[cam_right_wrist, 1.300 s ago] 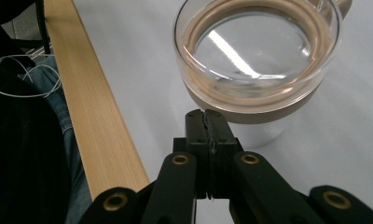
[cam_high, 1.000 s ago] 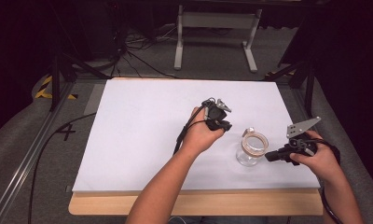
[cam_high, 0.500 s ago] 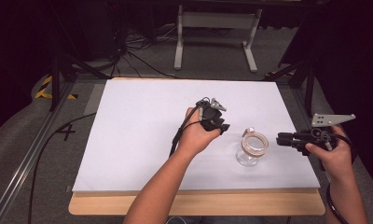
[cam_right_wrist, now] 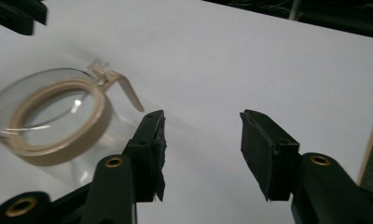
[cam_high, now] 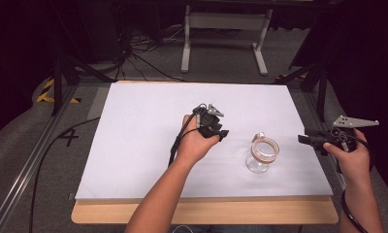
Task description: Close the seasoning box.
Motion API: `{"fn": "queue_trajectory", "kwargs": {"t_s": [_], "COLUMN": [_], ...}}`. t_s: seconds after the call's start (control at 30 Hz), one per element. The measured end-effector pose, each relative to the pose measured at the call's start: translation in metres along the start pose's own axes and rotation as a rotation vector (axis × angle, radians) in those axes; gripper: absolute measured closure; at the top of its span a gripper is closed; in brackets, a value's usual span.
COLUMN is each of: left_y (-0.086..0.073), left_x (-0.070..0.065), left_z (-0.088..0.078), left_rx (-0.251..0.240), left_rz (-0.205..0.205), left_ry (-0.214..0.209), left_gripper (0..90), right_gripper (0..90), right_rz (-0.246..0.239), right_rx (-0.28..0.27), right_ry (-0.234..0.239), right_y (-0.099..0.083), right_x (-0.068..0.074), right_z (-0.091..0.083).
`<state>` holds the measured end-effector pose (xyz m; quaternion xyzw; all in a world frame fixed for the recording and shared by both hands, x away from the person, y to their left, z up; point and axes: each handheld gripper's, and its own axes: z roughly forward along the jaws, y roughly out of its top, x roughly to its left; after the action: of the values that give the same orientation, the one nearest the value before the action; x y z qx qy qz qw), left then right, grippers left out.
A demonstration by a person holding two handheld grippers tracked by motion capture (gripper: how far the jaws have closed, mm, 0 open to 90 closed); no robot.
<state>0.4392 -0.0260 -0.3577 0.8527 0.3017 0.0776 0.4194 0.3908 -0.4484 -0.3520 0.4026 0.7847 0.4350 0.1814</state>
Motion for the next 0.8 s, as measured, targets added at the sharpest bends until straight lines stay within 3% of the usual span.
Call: {"fn": "queue_trajectory", "kwargs": {"t_s": [0.17, 0.47, 0.63, 0.8], "left_y": [-0.013, -0.035, -0.049, -0.058], "left_x": [0.009, 0.02, 0.025, 0.027], "left_z": [0.003, 0.013, 0.019, 0.022], "left_rx": [0.028, 0.055, 0.069, 0.075], "left_rz": [-0.029, -0.058, -0.076, -0.093], "left_ry": [0.033, 0.059, 0.067, 0.064], "left_gripper": [62.8, 59.4, 58.9, 58.3], "right_gripper": [46.9, 45.2, 44.7, 44.3], "right_rz": [0.025, 0.074, 0.068, 0.058], "right_rx": [0.041, 0.12, 0.162, 0.157], "right_ry": [-0.031, -0.041, -0.05, -0.049], "right_y": [-0.012, -0.036, -0.049, -0.049], "right_x": [-0.013, -0.031, -0.038, -0.038], "right_z": [0.011, 0.035, 0.047, 0.05]}}
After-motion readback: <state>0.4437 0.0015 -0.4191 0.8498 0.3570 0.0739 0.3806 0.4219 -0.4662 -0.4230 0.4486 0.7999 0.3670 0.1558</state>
